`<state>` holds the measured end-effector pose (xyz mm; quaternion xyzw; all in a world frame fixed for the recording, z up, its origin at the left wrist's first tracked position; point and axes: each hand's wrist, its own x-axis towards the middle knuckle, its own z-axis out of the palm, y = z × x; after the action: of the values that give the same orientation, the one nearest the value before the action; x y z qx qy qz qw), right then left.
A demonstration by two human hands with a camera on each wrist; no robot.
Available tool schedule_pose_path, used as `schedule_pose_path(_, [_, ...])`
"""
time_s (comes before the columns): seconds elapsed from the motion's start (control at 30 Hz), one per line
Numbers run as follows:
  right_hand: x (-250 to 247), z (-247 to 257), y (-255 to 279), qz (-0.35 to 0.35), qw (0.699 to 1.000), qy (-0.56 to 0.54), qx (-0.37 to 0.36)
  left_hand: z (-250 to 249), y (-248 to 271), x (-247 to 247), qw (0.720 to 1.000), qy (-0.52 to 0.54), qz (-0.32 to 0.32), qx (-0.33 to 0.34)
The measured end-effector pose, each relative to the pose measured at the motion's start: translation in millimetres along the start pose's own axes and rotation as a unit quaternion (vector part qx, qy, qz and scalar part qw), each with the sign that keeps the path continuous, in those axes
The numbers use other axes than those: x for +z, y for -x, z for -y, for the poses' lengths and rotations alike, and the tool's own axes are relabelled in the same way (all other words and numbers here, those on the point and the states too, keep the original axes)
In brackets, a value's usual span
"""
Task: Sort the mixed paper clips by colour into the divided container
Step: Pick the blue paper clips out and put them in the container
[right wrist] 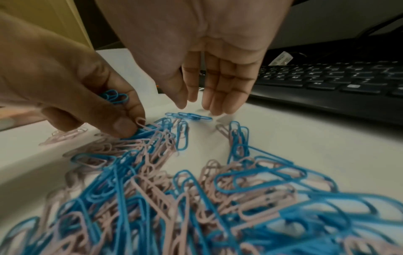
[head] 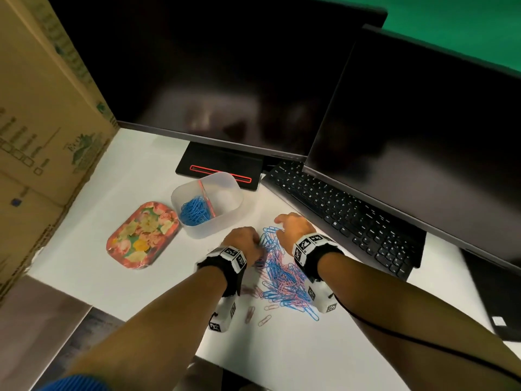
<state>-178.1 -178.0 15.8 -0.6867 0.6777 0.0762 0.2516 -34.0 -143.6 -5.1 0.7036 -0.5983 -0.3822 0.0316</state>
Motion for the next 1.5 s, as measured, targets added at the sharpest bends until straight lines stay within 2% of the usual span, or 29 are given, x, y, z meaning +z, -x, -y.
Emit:
schedule_pose_path(0.3, [10.3, 6.7, -17.4, 0.032, 0.995, 0.100, 0.002, 6.6, -1.6, -2.3, 0.999, -0.008, 0.001, 0.039])
schedule_pose_path(0.53, [8.0, -2.7, -9.7, 0.020, 0.988, 0.149, -0.018, 10.7, 3.0, -18.7, 0.998, 0.056, -0.022, 0.028])
schedule_pose_path(0.7, [3.8, -4.6, -2.6, 0.031, 0.990, 0.137, 0.004, 12.4, 18.6, -27.4, 0.996, 0.075, -0.004, 0.047])
schedule_pose_path(0.83, [-2.7, -4.7, 6.9, 0.027, 0.996, 0.088, 0.018, 7.9, 26.8, -30.4, 0.996, -0.039, 0.002, 0.075])
schedule_pose_path(0.93, [-6.7, -5.7, 19.5, 0.003, 1.000, -0.001, 0.008, 3.6, 29.2, -32.5, 0.994, -0.062, 0.006, 0.087])
schedule_pose_path(1.03, [-10.0, -6.1, 37.8, 0.004, 0.991, -0.093, -0.100, 0.2, 31.0, -34.4, 0.993, -0.067, 0.002, 0.095])
schedule_pose_path(1.07, [-11.1, -4.9, 45.1, 0.023, 0.985, -0.095, -0.140, -0.2, 31.6, -35.1, 0.993, -0.069, -0.002, 0.096])
schedule_pose_path(1.13, [-12.0, -1.6, 57.2, 0.053, 0.980, -0.079, -0.174, -1.0, 32.6, -38.0, 0.993, -0.066, -0.006, 0.097])
schedule_pose_path(1.2, [-9.5, -0.6, 59.9, 0.050, 0.983, -0.085, -0.153, -0.9, 34.1, -42.7, 0.994, -0.051, -0.009, 0.098])
schedule_pose_path(1.33, [-9.1, 5.6, 51.7, 0.015, 0.980, -0.187, -0.063, 7.6, 39.4, -63.9, 0.995, -0.005, -0.049, 0.084])
schedule_pose_path(1.5, [-22.5, 56.4, 40.7, -0.015, 0.960, -0.268, -0.079, 31.9, 44.1, -114.5, 0.987, 0.064, -0.150, -0.002])
